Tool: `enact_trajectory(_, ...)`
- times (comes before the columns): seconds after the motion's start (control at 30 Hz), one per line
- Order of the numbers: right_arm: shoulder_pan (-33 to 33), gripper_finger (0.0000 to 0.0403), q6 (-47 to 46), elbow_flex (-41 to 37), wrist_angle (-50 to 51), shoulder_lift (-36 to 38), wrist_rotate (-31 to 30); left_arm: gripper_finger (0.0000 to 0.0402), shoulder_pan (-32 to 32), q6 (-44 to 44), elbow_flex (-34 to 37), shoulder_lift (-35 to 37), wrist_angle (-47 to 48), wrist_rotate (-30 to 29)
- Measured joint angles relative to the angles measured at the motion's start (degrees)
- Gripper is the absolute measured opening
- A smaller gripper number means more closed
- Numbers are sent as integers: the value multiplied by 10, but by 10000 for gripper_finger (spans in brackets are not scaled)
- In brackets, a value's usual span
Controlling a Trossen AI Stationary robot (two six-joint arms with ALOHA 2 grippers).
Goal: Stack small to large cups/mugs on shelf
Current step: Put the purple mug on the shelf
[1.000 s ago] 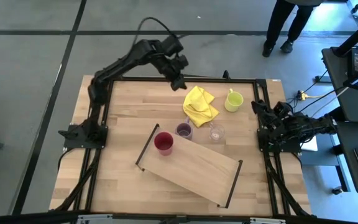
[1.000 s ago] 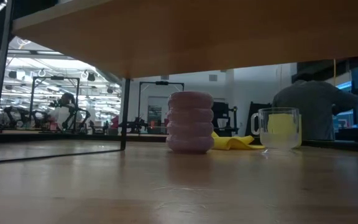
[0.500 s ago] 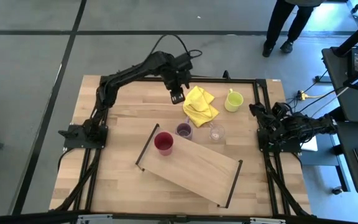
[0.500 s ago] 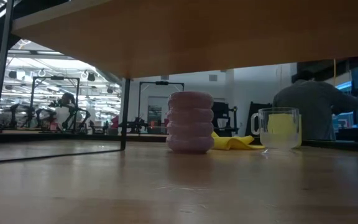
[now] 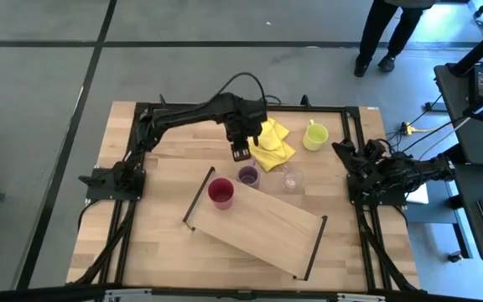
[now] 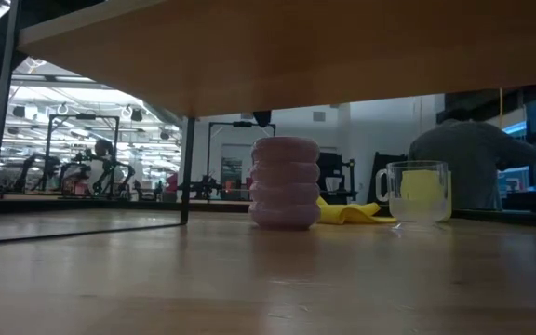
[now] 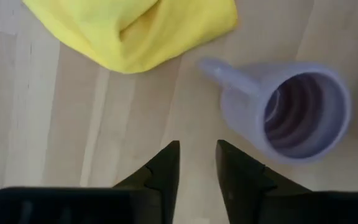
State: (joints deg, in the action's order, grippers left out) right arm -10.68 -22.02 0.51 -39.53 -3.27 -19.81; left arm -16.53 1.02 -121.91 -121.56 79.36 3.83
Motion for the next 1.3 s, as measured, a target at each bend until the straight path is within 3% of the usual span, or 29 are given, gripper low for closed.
enact_trajectory(0.33,0,212,0,0,9,0,0,160,36,-26,24,1,-29,2)
enact_trajectory(0.67,0,212,-5,0,17,0,0,162,56,-39,89,1,-77,30)
enact_trajectory(1.3,0,212,-19,0,24,0,-1,152,58,-40,156,1,-153,-2)
